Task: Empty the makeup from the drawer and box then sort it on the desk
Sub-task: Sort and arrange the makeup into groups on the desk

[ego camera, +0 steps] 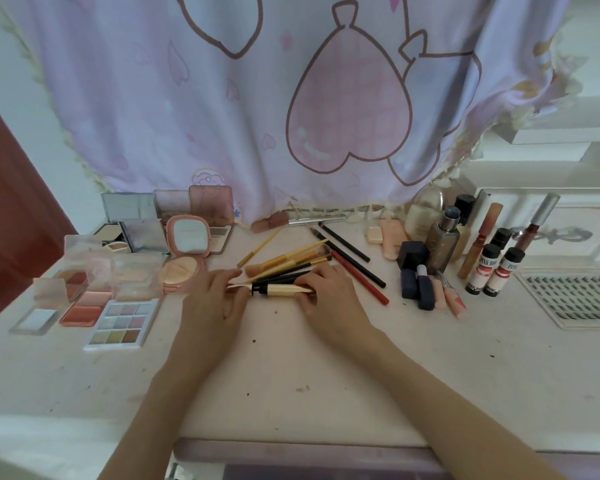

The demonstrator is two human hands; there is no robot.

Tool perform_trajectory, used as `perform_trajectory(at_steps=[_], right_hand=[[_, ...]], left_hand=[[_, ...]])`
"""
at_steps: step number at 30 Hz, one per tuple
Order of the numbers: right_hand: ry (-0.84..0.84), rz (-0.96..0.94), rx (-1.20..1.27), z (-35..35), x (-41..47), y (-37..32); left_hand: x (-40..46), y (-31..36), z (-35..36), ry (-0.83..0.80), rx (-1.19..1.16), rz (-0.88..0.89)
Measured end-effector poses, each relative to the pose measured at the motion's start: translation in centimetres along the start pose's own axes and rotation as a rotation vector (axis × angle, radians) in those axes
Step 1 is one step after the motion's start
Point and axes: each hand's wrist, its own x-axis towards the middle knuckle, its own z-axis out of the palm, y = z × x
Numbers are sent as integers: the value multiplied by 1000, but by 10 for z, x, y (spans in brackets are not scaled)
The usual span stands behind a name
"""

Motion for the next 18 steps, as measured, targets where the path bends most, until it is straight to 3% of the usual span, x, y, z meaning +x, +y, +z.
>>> perform_trajectory(at_steps=[6, 18], right_hand=[[21, 32, -39, 6, 17, 0], [80, -5, -114, 5, 27, 9]], left_hand=[[-3, 3, 4, -237, 298, 8], [-2, 5, 5, -298, 387, 4]])
